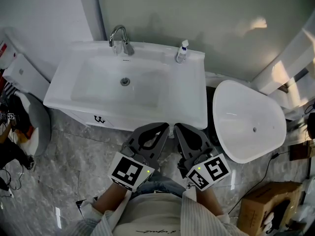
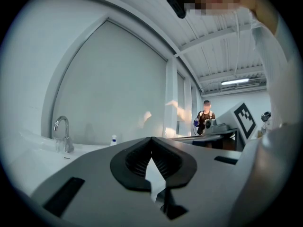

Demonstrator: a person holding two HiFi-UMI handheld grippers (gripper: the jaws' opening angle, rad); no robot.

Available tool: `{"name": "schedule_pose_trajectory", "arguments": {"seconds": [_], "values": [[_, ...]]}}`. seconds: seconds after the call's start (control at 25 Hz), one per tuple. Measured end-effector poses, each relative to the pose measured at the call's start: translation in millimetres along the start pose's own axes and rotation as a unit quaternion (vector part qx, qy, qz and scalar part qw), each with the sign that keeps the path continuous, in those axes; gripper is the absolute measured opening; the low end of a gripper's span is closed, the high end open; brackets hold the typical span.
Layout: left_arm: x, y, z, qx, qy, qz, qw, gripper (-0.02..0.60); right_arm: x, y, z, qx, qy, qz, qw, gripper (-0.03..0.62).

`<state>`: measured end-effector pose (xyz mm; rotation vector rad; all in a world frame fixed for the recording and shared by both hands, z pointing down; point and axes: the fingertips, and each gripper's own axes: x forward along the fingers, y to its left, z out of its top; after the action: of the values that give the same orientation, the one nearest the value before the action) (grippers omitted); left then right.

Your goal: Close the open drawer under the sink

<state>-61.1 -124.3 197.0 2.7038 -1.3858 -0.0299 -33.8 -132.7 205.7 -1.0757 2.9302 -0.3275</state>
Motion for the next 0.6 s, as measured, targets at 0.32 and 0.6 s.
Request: {"name": "schedule_pose_trajectory", "arguments": {"seconds": [0.32, 0.6], "values": [[1, 1, -2, 0.002, 0.005, -0.009, 0.9999, 0.015, -1, 1, -1, 0.007, -0.004, -0.001, 1.000, 0.009], [0, 14, 7, 0.004, -0.008, -0.018, 0.9998, 0.015, -1, 2, 0, 0.008, -0.007, -0.002, 1.000, 0.009]]}}
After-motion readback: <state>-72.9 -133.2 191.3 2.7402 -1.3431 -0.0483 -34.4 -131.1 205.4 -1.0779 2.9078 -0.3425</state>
